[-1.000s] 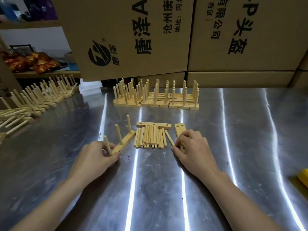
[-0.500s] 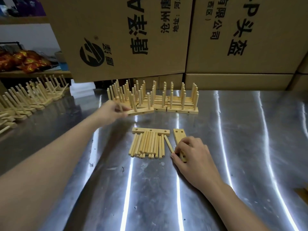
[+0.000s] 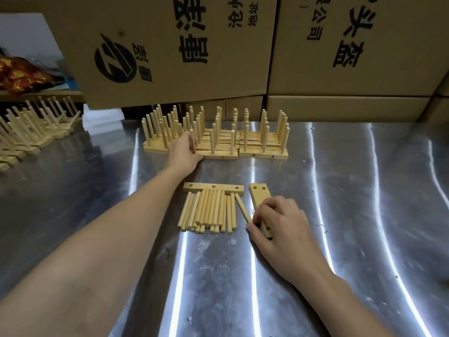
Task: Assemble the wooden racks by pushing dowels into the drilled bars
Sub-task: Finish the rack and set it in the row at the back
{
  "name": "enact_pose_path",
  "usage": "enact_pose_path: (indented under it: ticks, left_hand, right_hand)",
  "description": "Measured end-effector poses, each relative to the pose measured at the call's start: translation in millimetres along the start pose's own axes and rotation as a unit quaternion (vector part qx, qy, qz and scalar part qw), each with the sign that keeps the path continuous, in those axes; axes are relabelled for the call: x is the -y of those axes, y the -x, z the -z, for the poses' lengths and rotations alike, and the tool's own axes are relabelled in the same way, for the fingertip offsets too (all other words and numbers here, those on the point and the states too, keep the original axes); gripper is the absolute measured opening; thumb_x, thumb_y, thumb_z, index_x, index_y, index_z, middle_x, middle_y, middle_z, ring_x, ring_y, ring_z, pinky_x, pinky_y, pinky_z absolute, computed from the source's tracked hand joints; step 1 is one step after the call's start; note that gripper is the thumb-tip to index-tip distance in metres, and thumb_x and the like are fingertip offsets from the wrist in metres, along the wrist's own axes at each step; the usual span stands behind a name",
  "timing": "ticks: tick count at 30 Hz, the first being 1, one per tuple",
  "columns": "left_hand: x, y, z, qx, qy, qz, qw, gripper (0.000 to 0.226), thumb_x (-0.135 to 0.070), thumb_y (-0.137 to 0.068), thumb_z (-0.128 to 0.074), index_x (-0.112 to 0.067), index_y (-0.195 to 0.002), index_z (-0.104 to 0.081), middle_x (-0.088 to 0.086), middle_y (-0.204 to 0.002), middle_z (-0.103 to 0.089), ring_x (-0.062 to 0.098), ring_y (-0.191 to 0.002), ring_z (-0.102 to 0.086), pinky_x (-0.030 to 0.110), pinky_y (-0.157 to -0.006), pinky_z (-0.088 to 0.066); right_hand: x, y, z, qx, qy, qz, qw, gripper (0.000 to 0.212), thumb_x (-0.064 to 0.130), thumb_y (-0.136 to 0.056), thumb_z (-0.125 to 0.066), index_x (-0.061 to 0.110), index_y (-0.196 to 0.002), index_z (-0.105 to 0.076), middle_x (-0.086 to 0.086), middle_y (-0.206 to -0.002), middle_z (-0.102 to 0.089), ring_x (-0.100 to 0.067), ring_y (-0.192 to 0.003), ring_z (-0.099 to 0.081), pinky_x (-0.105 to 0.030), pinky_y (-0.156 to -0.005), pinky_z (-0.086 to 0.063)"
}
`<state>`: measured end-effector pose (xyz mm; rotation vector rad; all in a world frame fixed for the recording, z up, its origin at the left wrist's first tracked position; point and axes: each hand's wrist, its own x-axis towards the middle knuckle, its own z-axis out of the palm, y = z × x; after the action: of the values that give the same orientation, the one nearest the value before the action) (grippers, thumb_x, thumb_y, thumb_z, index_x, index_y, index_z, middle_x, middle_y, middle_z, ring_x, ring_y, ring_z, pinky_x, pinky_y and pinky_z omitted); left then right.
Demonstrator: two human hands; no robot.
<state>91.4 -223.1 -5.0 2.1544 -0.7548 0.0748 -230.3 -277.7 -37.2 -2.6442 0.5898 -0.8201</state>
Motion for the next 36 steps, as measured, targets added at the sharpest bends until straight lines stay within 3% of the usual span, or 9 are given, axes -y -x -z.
enact_pose_path:
  ticks: [4,10,14,19,23,26,32,34,36]
  left_hand:
    - [0,-2,-7,-0.035,0.006,0.018,0.999,0.044,-0.017,-0.085,-0.088,-0.025,-0.117,-0.058,-0.001,-0.119,-0.064,0.021,-0.111,-0.066,0.045,-0.096,-0.059]
    - [-3,-4,-13,-0.099,0.016,0.059,0.993,0.049,-0.018,-0.086,-0.087,-0.03,-0.11,-0.047,-0.013,-0.091,-0.048,0.013,-0.085,-0.064,0.032,-0.07,-0.054]
    - [-10,-2,-13,-0.121,-0.007,0.098,0.988,0.049,-0.017,-0.088,-0.086,-0.022,-0.12,-0.048,-0.008,-0.09,-0.046,0.023,-0.089,-0.067,0.04,-0.073,-0.061]
    - [-51,18,11,-0.148,0.081,0.081,0.982,0.025,-0.014,-0.099,-0.071,-0.021,-0.102,-0.047,0.001,-0.093,-0.057,0.014,-0.075,-0.055,0.025,-0.061,-0.041]
    - [-78,86,37,-0.068,0.186,-0.01,0.98,0.024,-0.016,-0.101,-0.066,-0.023,-0.087,-0.047,-0.004,-0.077,-0.05,0.007,-0.062,-0.045,0.021,-0.061,-0.043]
    - [-68,154,43,-0.008,0.237,0.004,0.971,0.02,-0.016,-0.102,-0.066,-0.019,-0.088,-0.052,-0.008,-0.064,-0.049,0.004,-0.053,-0.043,0.016,-0.053,-0.042]
    - [-40,215,55,-0.085,0.22,-0.015,0.972,0.024,-0.007,-0.1,-0.068,-0.016,-0.083,-0.053,0.019,-0.058,-0.043,0.024,-0.049,-0.04,0.035,-0.053,-0.043]
    - [-35,211,64,-0.099,0.215,-0.048,0.97,0.023,-0.009,-0.101,-0.065,-0.018,-0.085,-0.052,0.019,-0.058,-0.045,0.037,-0.051,-0.044,0.041,-0.049,-0.04]
    - [-30,208,66,-0.11,0.205,-0.045,0.972,0.026,-0.007,-0.1,-0.065,-0.02,-0.083,-0.051,0.012,-0.053,-0.043,0.031,-0.048,-0.04,0.038,-0.048,-0.034]
  right_hand:
    - [0,0,0,0.001,0.001,0.0,1.0,0.014,0.041,-0.092,-0.074,0.032,-0.089,-0.065,0.017,-0.104,-0.053,-0.008,-0.099,-0.045,-0.031,-0.08,-0.036]
    - [2,0,1,0.005,-0.004,-0.002,1.0,0.013,0.041,-0.093,-0.074,0.032,-0.089,-0.065,0.017,-0.105,-0.054,-0.008,-0.1,-0.045,-0.034,-0.082,-0.041]
    - [3,-2,2,0.006,-0.002,0.001,1.0,0.013,0.042,-0.094,-0.073,0.032,-0.089,-0.065,0.017,-0.105,-0.053,-0.008,-0.101,-0.045,-0.033,-0.083,-0.04]
    - [0,-1,0,0.002,0.0,0.005,1.0,0.013,0.042,-0.093,-0.072,0.033,-0.088,-0.064,0.018,-0.105,-0.053,-0.008,-0.102,-0.046,-0.031,-0.082,-0.037]
    - [1,-1,0,-0.005,0.002,0.002,1.0,0.014,0.044,-0.091,-0.073,0.035,-0.086,-0.064,0.02,-0.103,-0.052,-0.006,-0.099,-0.044,-0.031,-0.079,-0.035]
    - [5,1,5,-0.001,0.014,0.009,1.0,0.016,0.053,-0.092,-0.068,0.038,-0.092,-0.064,0.022,-0.104,-0.051,-0.001,-0.097,-0.04,-0.029,-0.078,-0.035]
    - [4,4,21,-0.055,-0.014,-0.087,0.995,0.017,0.035,-0.097,-0.06,0.034,-0.113,-0.063,0.017,-0.104,-0.055,-0.013,-0.099,-0.052,-0.04,-0.082,-0.05]
    - [-2,5,26,-0.05,0.008,-0.126,0.991,0.021,0.025,-0.096,-0.064,0.032,-0.117,-0.062,0.013,-0.106,-0.057,-0.016,-0.103,-0.053,-0.04,-0.083,-0.048]
    - [-8,5,31,-0.034,-0.001,-0.149,0.988,0.025,0.024,-0.095,-0.067,0.031,-0.119,-0.063,0.012,-0.107,-0.056,-0.016,-0.105,-0.048,-0.035,-0.082,-0.041]
